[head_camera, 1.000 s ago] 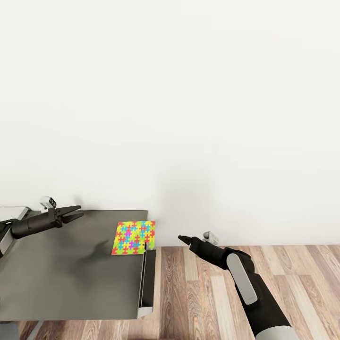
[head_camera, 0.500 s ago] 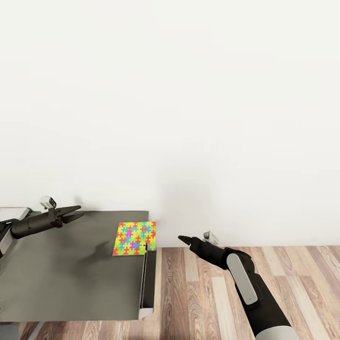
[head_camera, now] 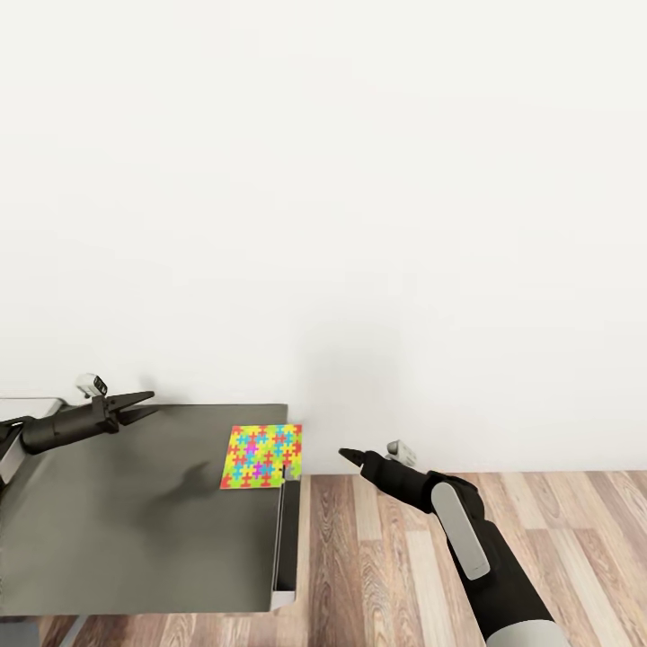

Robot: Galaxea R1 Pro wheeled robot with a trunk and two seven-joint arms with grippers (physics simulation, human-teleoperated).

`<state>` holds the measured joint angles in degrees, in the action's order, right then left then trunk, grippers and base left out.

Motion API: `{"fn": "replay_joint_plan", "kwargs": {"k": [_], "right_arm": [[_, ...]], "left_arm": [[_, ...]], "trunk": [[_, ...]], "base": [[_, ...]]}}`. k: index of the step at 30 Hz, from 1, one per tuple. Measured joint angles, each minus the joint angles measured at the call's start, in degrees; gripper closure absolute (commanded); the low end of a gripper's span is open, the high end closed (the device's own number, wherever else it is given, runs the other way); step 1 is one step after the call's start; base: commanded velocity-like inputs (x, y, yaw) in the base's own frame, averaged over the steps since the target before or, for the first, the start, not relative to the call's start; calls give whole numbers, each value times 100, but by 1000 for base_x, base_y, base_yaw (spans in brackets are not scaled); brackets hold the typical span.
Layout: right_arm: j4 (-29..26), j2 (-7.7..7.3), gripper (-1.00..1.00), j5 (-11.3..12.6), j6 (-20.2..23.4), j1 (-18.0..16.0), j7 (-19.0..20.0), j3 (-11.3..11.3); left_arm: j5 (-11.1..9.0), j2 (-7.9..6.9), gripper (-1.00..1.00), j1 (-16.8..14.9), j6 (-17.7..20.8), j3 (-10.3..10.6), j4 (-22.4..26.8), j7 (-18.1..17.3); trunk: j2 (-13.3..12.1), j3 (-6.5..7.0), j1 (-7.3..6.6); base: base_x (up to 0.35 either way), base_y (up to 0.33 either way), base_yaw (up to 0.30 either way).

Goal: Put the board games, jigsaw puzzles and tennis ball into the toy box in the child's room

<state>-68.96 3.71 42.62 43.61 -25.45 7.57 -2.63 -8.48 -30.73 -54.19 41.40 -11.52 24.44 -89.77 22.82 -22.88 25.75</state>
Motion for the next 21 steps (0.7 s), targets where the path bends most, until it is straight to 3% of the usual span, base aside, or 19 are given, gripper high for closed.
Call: {"fn": "replay_joint_plan", "kwargs": {"k": [21], "right_arm": [[-6,3,-100,-5,0,0,0,0]], "left_arm": [[-1,16,-100,0,0,-6,0,0]], "trunk": [[0,1,0]], "base": [[0,33,0]]}}
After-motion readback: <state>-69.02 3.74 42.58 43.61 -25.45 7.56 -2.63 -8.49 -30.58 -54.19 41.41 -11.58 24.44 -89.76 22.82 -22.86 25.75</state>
